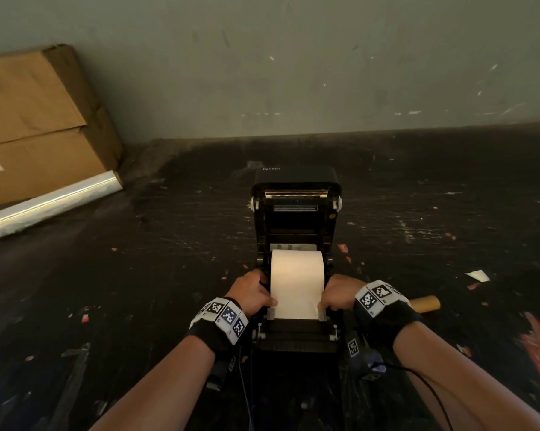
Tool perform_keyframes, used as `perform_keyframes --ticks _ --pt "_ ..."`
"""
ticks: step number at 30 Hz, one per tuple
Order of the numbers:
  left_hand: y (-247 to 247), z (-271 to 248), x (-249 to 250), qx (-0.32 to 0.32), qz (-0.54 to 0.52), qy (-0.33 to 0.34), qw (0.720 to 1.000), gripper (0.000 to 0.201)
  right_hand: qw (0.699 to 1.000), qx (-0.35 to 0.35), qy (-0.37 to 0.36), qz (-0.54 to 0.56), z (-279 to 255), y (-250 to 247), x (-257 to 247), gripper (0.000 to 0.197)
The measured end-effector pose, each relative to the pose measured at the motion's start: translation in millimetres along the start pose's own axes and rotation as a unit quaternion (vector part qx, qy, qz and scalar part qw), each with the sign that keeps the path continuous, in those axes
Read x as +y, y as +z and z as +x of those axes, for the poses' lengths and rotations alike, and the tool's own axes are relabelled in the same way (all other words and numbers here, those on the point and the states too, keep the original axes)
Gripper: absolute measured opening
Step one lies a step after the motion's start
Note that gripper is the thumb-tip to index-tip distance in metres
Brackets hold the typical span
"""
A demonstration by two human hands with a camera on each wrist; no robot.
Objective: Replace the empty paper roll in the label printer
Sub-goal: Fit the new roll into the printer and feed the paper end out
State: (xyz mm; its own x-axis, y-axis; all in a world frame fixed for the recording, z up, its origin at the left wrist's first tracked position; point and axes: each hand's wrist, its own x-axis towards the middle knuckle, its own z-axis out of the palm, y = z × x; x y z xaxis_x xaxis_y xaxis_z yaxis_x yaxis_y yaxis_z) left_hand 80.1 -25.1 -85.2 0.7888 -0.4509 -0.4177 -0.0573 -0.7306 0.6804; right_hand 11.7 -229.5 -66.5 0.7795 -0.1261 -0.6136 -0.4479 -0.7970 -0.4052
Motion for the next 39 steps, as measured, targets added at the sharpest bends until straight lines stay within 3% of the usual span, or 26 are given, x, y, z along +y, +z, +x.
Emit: perform_keyframes --ticks 7,11,15,22,26,31,36,39 --pt "-3 2 4 -0.015 0.008 -0.011 1.000 0.046 0.999 -0.002 -0.002 0.054 1 3 5 0.015" --pt "-2 2 0 -0.014 -0.027 -0.007 1.000 0.050 0.998 0.016 -0.020 0.053 -1 3 10 0.034" --pt "-3 1 0 -0.018 -0.054 -0.008 0.998 0.053 0.997 0.020 -0.038 0.065 -4 2 10 0.030" --pt "-2 3 7 -0.018 0.018 -0.004 1.000 0.051 0.998 0.007 -0.056 0.005 -6 2 8 0.029" --pt "-2 3 6 -0.016 0.008 -0.010 1.000 0.051 0.999 -0.004 -0.039 -0.033 -3 -1 4 0.029" --pt "0 5 5 -0.010 0.026 -0.017 0.999 0.051 0.999 -0.009 -0.031 0.006 0 -2 6 0.026" --pt "-2 10 8 -0.029 0.071 -0.027 0.997 0.056 0.995 0.050 -0.044 0.079 3 7 16 0.024" --pt "-3 10 8 -0.034 0.072 -0.033 0.996 0.058 0.996 0.044 -0.044 0.071 1 9 15 0.025"
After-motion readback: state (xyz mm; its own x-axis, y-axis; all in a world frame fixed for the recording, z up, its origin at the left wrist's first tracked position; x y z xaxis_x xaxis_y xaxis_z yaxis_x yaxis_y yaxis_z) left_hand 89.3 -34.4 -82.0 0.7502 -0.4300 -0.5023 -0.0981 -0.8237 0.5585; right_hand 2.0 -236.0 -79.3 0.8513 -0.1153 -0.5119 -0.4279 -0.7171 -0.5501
